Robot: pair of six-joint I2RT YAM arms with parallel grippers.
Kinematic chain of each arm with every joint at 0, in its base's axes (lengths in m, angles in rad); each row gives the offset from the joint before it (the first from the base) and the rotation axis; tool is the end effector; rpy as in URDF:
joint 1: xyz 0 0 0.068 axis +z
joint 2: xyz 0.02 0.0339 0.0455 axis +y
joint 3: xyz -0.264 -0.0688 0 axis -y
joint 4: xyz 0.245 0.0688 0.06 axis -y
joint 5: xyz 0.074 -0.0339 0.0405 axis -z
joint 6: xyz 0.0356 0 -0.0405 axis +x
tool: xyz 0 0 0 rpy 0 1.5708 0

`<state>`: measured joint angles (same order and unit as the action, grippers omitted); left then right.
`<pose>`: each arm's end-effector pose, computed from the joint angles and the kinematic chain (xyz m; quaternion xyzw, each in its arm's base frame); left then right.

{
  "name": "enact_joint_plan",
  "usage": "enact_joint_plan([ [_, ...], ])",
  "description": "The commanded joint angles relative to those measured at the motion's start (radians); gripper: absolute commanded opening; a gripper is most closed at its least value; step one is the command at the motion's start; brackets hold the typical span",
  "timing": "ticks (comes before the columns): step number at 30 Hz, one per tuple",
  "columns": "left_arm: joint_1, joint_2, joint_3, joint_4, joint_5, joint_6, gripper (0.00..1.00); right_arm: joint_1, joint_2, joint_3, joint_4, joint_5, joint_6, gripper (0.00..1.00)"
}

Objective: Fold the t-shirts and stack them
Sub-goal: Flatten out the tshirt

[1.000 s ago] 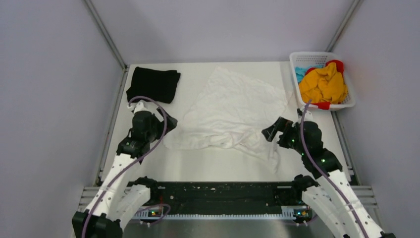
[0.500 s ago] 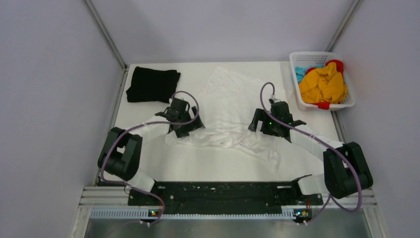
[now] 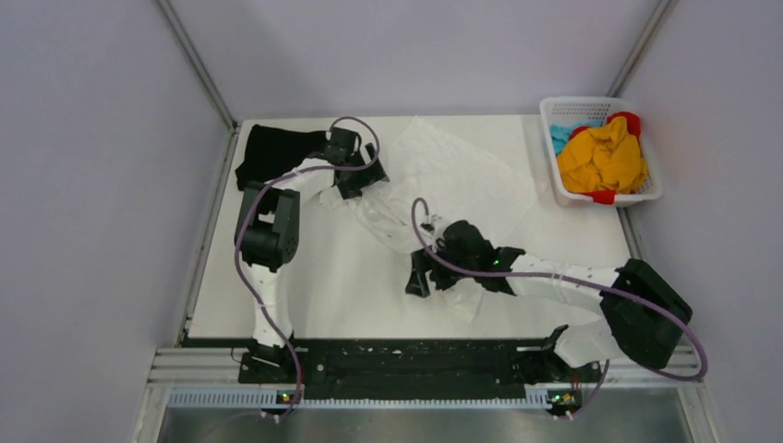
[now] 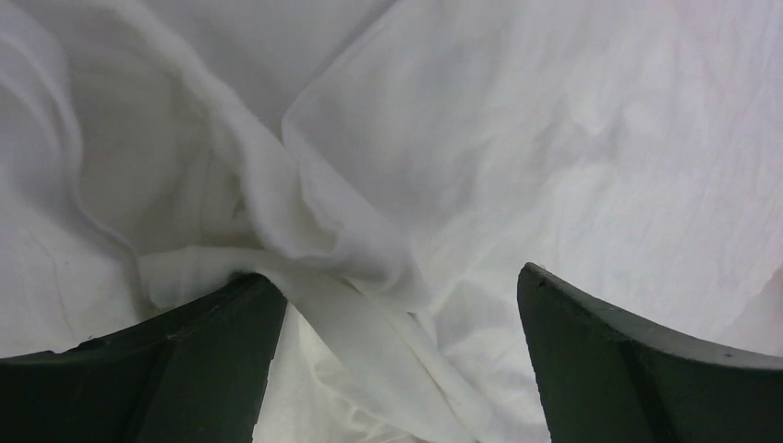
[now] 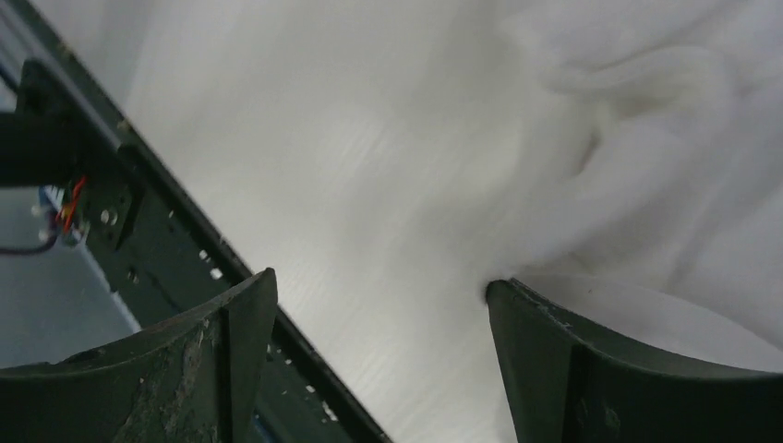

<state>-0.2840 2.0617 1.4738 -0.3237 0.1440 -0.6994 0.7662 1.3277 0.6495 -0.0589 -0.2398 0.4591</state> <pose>0.4291 -0.1306 0.1740 -0.1718 0.9282 -0.2124 0.2524 0.1853 0.1900 0.1898 -0.1867 0.8897 0.3206 0.2660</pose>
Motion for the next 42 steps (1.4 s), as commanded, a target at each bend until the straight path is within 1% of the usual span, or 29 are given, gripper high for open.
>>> enact_joint_plan([
  [1, 0.006, 0.109, 0.144, -0.026, 0.014, 0.055, 0.99, 0.239, 0.128, 0.076, 0.109, -0.067, 0.014, 0.82],
  [3, 0.011, 0.110, 0.184, -0.029, 0.017, 0.065, 0.99, 0.325, 0.203, 0.155, 0.083, -0.065, -0.008, 0.80],
  [5, 0.020, 0.064, 0.183, -0.024, 0.007, 0.083, 0.99, 0.348, 0.200, 0.185, 0.063, -0.035, -0.019, 0.80],
  [6, 0.025, 0.031, 0.170, -0.020, -0.010, 0.093, 0.99, 0.349, 0.173, 0.183, 0.062, -0.008, -0.033, 0.81],
  [8, 0.036, -0.035, 0.140, -0.019, -0.054, 0.116, 0.99, 0.350, 0.084, 0.177, 0.037, 0.079, -0.058, 0.88],
  [10, 0.040, -0.104, 0.101, -0.036, -0.096, 0.131, 0.99, 0.350, -0.019, 0.174, -0.006, 0.180, -0.084, 0.98],
  [12, 0.039, -0.175, 0.050, -0.041, -0.109, 0.134, 0.99, 0.346, -0.103, 0.161, -0.054, 0.306, -0.070, 0.99],
  [14, 0.032, -0.245, -0.006, -0.040, -0.079, 0.135, 0.99, 0.326, -0.190, 0.135, -0.089, 0.394, -0.041, 0.99],
  [16, 0.006, -0.305, -0.052, -0.056, -0.080, 0.139, 0.99, 0.278, -0.274, 0.098, -0.125, 0.467, 0.016, 0.99],
  [17, -0.027, -0.333, -0.075, -0.072, -0.084, 0.147, 0.99, 0.237, -0.316, 0.071, -0.149, 0.494, 0.051, 0.99],
  [18, -0.061, -0.359, -0.099, -0.077, -0.079, 0.157, 0.99, 0.189, -0.361, 0.052, -0.177, 0.515, 0.087, 0.99],
  [19, -0.100, -0.390, -0.129, -0.079, -0.068, 0.164, 0.99, 0.113, -0.404, 0.032, -0.199, 0.542, 0.122, 0.99],
  [22, -0.238, -0.428, -0.226, -0.029, 0.040, 0.174, 0.99, -0.056, -0.514, -0.014, -0.225, 0.591, 0.159, 0.99],
  [24, -0.327, -0.422, -0.268, 0.017, 0.110, 0.157, 0.99, -0.154, -0.545, -0.018, -0.224, 0.591, 0.155, 0.99],
  [27, -0.442, -0.378, -0.288, 0.047, 0.140, 0.139, 0.99, -0.261, -0.492, 0.000, -0.209, 0.551, 0.125, 0.99],
  [30, -0.506, -0.319, -0.317, 0.073, 0.149, 0.096, 0.99, -0.340, -0.363, 0.036, -0.150, 0.467, 0.083, 0.99],
  [31, -0.512, -0.305, -0.344, 0.105, 0.189, 0.083, 0.99, -0.363, -0.306, 0.050, -0.112, 0.436, 0.066, 0.99],
  [33, -0.514, -0.293, -0.397, 0.146, 0.202, 0.054, 0.99, -0.397, -0.188, 0.090, -0.057, 0.406, 0.042, 0.99],
  [36, -0.510, -0.314, -0.479, 0.142, 0.132, 0.023, 0.99, -0.439, 0.005, 0.188, -0.012, 0.376, 0.036, 0.98],
  [39, -0.490, -0.384, -0.585, 0.124, 0.056, 0.005, 0.99, -0.450, 0.177, 0.272, 0.005, 0.320, 0.035, 0.96],
  [42, -0.446, -0.478, -0.694, 0.099, 0.009, -0.007, 0.99, -0.450, 0.302, 0.302, 0.049, 0.253, 0.046, 0.95],
])
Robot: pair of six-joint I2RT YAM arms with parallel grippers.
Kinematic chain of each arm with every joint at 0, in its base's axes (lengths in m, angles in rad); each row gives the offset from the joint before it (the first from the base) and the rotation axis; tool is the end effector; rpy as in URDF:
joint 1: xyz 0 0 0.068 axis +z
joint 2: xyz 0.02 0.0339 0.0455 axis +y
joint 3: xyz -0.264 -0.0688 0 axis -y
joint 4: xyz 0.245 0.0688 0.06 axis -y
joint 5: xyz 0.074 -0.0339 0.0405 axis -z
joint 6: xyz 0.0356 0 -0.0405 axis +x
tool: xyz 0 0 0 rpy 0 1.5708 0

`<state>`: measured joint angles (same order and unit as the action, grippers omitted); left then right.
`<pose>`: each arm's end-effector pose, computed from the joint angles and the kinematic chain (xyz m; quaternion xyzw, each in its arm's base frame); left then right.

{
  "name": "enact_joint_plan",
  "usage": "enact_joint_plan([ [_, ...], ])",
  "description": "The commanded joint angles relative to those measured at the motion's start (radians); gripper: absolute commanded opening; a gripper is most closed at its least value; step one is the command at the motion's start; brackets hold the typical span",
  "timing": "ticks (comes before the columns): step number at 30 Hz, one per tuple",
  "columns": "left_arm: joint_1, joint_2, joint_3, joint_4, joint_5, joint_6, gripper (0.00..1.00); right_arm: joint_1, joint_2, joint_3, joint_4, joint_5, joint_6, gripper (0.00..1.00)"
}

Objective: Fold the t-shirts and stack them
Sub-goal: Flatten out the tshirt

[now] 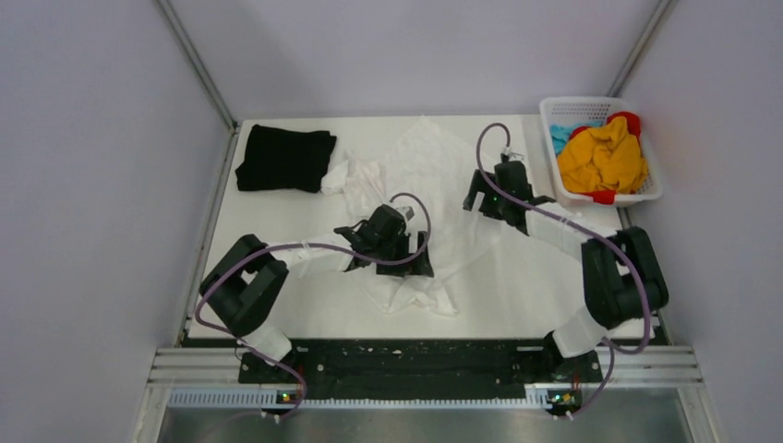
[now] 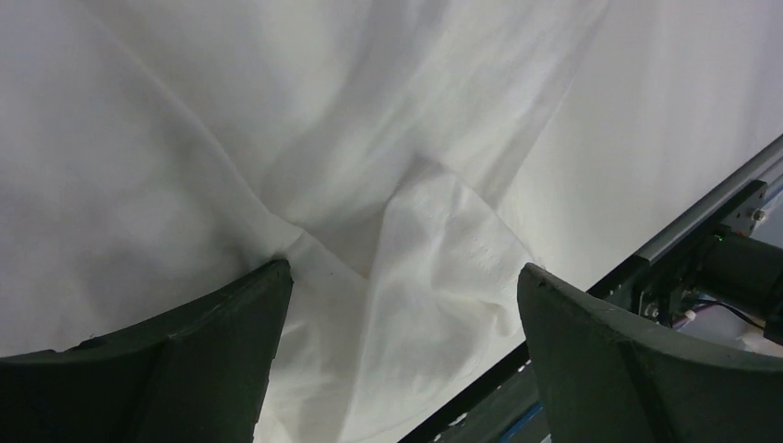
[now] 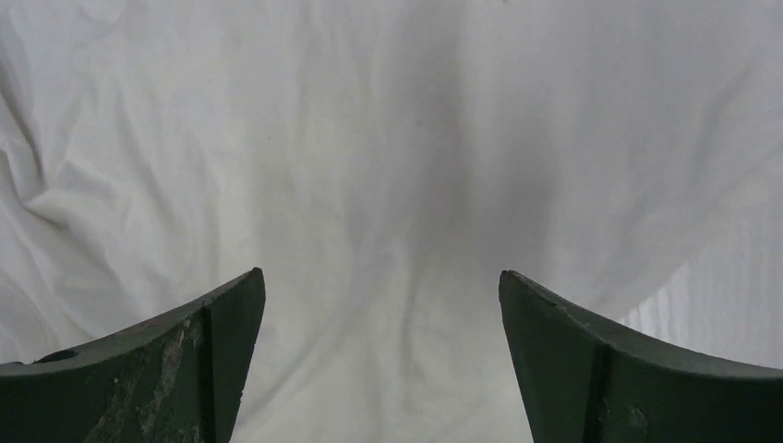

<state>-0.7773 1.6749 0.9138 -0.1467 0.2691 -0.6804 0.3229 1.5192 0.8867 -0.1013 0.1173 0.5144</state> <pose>0.2306 -0.2402 0.1652 0.0890 0.9338 -0.3094 0.1561 0.3054 0.0978 0.2075 0.1109 0.9057 0.1160 0.3924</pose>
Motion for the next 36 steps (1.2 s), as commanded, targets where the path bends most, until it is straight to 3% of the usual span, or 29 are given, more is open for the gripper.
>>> enact_joint_plan([
  [1, 0.068, -0.124, -0.164, -0.083, -0.128, -0.030, 0.99, -0.007, 0.136, 0.064, 0.126, -0.111, -0.001, 0.95],
  [9, 0.321, -0.302, -0.288, -0.160, -0.173, -0.015, 0.99, -0.006, 0.233, -0.050, 0.205, -0.092, 0.082, 0.94],
  [14, 0.449, -0.415, -0.300, -0.305, -0.345, -0.037, 0.99, -0.006, 0.177, -0.185, 0.199, -0.013, 0.173, 0.94],
  [20, 0.480, -0.587, -0.273, -0.446, -0.414, -0.080, 0.99, -0.006, 0.084, -0.296, 0.217, 0.011, 0.233, 0.94],
  [23, 0.478, -0.618, -0.265, -0.434, -0.294, -0.061, 0.99, -0.005, 0.048, -0.304, 0.218, 0.003, 0.221, 0.94],
  [26, 0.414, -0.595, -0.247, -0.351, -0.137, -0.057, 0.99, -0.005, 0.031, -0.300, 0.208, -0.003, 0.208, 0.94],
  [30, 0.162, -0.460, -0.103, -0.438, -0.354, -0.089, 0.97, -0.006, 0.017, -0.301, 0.188, 0.004, 0.194, 0.94],
  [36, -0.013, -0.223, 0.040, -0.566, -0.511, -0.127, 0.88, -0.006, 0.008, -0.313, 0.184, 0.008, 0.182, 0.94],
])
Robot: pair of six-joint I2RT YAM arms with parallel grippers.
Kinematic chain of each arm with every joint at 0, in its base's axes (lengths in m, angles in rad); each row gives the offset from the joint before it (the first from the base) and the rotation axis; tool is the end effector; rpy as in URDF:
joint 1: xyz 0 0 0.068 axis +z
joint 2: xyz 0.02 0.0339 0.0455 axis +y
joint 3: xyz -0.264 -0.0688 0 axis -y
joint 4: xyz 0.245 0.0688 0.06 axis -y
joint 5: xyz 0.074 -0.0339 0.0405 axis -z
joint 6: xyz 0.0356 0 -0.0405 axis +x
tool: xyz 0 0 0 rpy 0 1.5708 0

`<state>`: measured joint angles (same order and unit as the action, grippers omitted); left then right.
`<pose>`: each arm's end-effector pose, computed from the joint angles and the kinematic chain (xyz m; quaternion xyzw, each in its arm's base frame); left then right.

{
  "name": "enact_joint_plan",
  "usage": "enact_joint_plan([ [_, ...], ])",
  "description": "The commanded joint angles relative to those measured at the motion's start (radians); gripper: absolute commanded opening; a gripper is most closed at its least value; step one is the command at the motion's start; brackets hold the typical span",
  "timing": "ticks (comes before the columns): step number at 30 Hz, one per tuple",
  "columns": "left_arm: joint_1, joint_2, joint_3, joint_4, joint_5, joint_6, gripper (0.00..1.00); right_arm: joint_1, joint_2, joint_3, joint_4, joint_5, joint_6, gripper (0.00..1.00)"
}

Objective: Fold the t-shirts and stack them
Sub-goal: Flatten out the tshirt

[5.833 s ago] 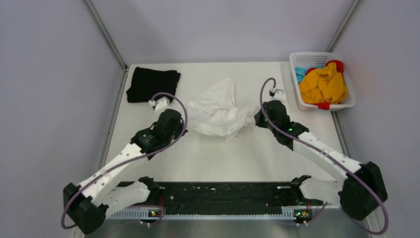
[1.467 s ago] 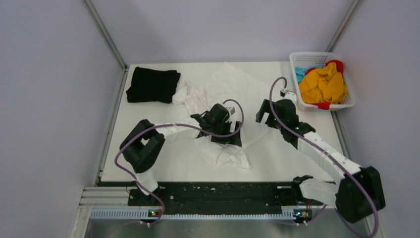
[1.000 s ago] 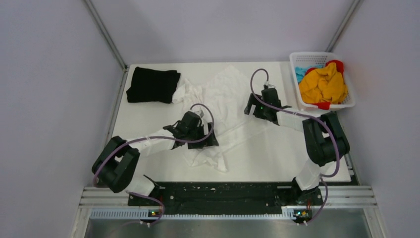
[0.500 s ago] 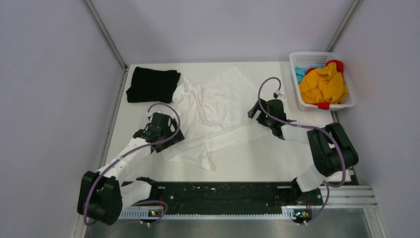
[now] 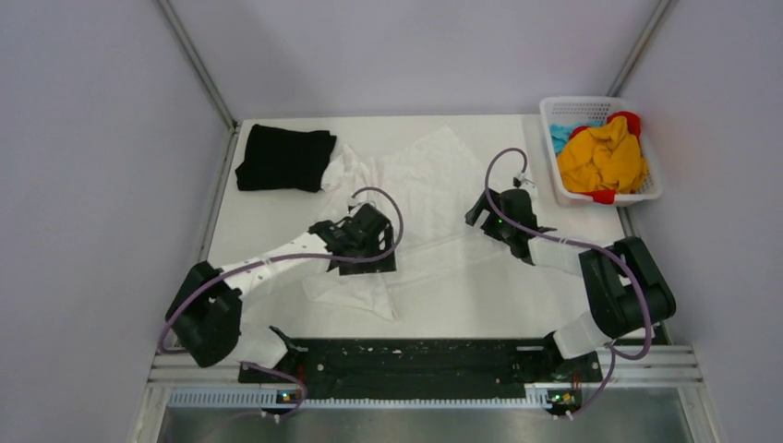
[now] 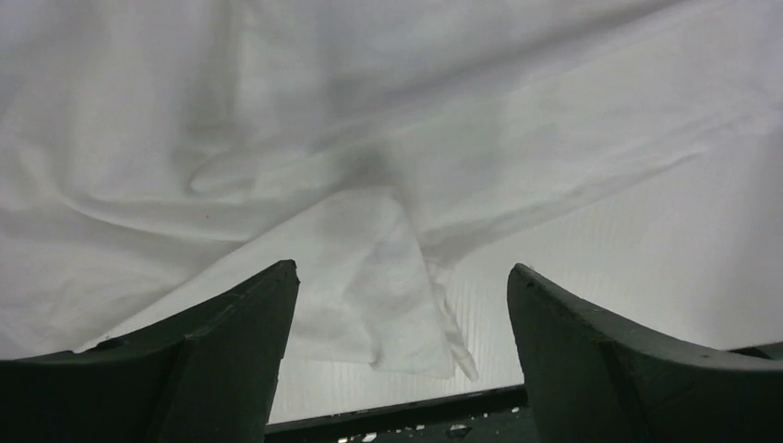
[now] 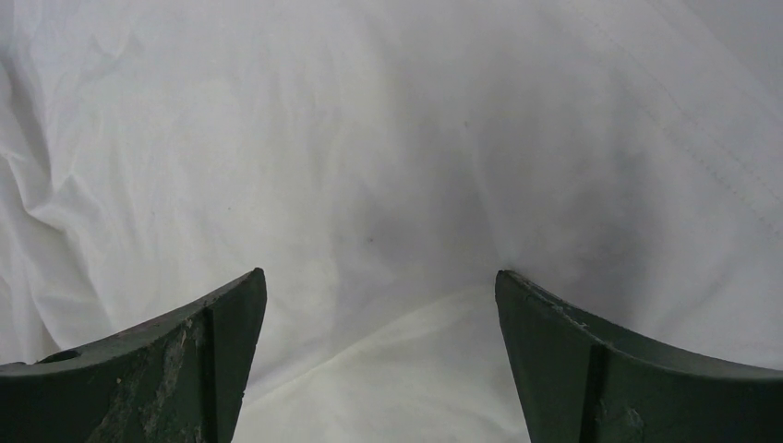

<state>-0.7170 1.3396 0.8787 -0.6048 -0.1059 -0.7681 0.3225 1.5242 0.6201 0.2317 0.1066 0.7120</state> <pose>0.1974 -0.1671 0.2195 -0.0379 0.9663 -0.1310 0.2185 0.2781 0.0889 0.1536 0.1968 0.8780 0.1727 0.4006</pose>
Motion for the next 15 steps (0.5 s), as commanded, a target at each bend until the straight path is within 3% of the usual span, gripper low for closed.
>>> enact_joint_plan([
  [1, -0.094, 0.160, 0.095, -0.122, -0.153, -0.050, 0.85, -0.005, 0.002, -0.047, -0.150, 0.019, -0.018, 0.94],
  [7, -0.168, 0.339, 0.218, -0.256, -0.244, -0.103, 0.66, -0.006, -0.004, -0.052, -0.153, 0.028, -0.026, 0.94],
  [12, -0.171, 0.322, 0.178, -0.347, -0.332, -0.208, 0.22, -0.006, 0.001, -0.050, -0.157, 0.034, -0.030, 0.94],
  [15, -0.170, 0.225, 0.102, -0.346, -0.348, -0.251, 0.10, -0.006, 0.000, -0.051, -0.162, 0.041, -0.029, 0.94],
])
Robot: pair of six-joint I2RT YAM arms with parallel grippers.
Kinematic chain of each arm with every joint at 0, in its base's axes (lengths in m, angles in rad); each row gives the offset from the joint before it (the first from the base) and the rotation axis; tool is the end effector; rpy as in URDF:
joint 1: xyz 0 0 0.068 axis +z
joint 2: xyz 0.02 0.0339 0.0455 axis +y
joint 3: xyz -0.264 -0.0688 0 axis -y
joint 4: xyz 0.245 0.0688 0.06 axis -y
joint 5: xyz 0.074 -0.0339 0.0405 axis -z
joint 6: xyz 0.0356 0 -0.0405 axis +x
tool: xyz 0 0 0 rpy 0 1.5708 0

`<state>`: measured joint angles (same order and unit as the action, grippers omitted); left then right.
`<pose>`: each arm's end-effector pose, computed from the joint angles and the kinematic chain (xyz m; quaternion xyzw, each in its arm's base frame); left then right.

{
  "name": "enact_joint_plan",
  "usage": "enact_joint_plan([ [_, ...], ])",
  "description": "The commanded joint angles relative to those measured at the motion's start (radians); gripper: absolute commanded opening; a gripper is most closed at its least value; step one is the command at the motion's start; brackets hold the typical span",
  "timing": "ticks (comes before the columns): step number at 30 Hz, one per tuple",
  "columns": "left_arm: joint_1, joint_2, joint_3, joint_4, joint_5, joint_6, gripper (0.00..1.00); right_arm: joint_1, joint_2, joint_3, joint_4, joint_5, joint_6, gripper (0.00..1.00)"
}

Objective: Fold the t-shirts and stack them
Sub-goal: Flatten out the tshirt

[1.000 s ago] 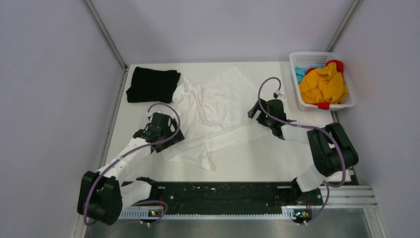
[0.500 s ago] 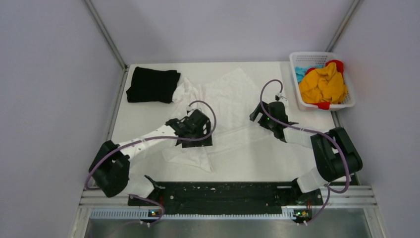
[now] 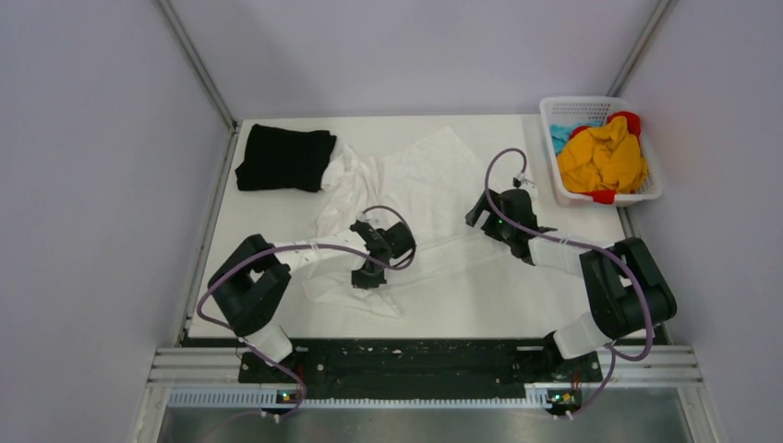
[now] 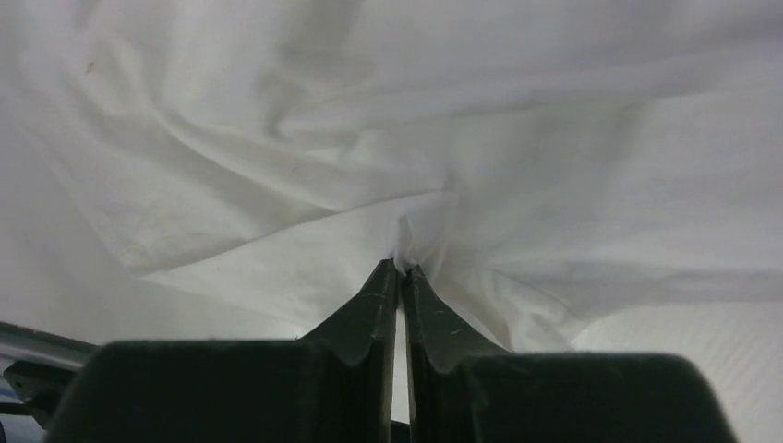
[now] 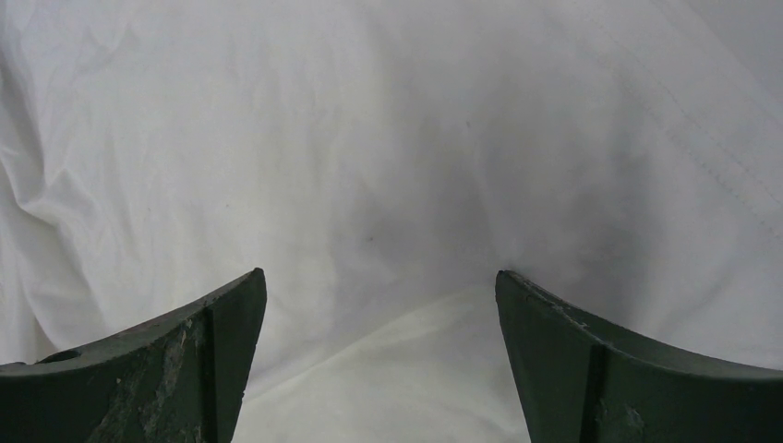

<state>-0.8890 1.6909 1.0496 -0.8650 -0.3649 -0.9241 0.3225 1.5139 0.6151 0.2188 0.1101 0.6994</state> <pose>0.1931 -0.2178 0.1701 -0.0231 0.9826 0.0868 0.1623 0.2758 0.0881 0.1539 0.1921 0.8807 0.1670 0.3995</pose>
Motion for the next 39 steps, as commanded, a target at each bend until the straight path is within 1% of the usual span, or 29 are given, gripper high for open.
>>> enact_joint_plan([
  [1, 0.002, -0.155, -0.094, -0.083, -0.090, -0.112, 0.07, -0.006, 0.010, -0.044, -0.150, 0.039, -0.016, 0.94],
  [2, 0.003, -0.182, -0.121, -0.081, -0.089, -0.126, 0.00, -0.005, 0.009, -0.044, -0.152, 0.041, -0.016, 0.94],
  [5, 0.002, -0.260, -0.177, -0.072, -0.092, -0.158, 0.00, -0.006, 0.004, -0.045, -0.158, 0.044, -0.017, 0.94],
  [9, 0.002, -0.390, -0.244, -0.082, -0.146, -0.219, 0.00, -0.006, -0.043, -0.062, -0.170, 0.024, -0.031, 0.94],
  [11, 0.002, -0.471, -0.266, -0.105, -0.191, -0.241, 0.00, -0.006, -0.112, -0.068, -0.211, 0.054, -0.031, 0.95],
  [13, 0.002, -0.550, -0.280, -0.130, -0.239, -0.253, 0.00, -0.005, -0.205, -0.069, -0.308, 0.117, -0.030, 0.98],
  [17, 0.004, -0.688, -0.291, -0.205, -0.342, -0.294, 0.00, -0.013, -0.417, -0.073, -0.500, 0.285, -0.018, 0.99],
  [19, 0.004, -0.752, -0.297, -0.221, -0.371, -0.293, 0.00, -0.031, -0.502, -0.089, -0.598, 0.343, 0.009, 0.99],
  [22, 0.004, -0.854, -0.319, -0.175, -0.372, -0.239, 0.00, -0.081, -0.605, -0.132, -0.719, 0.362, 0.068, 0.99],
  [25, 0.004, -0.925, -0.350, -0.087, -0.352, -0.180, 0.00, -0.132, -0.661, -0.174, -0.714, 0.334, 0.072, 0.98],
  [28, 0.004, -0.977, -0.365, -0.070, -0.369, -0.162, 0.00, -0.147, -0.640, -0.174, -0.651, 0.327, 0.044, 0.96],
  [32, 0.004, -1.028, -0.374, -0.064, -0.379, -0.145, 0.00, -0.154, -0.516, -0.160, -0.547, 0.321, 0.038, 0.82],
  [37, 0.004, -1.036, -0.386, -0.027, -0.359, -0.127, 0.00, -0.159, -0.341, -0.149, -0.432, 0.296, 0.059, 0.74],
  [39, 0.004, -1.023, -0.386, -0.026, -0.360, -0.127, 0.00, -0.160, -0.290, -0.137, -0.411, 0.276, 0.055, 0.67],
])
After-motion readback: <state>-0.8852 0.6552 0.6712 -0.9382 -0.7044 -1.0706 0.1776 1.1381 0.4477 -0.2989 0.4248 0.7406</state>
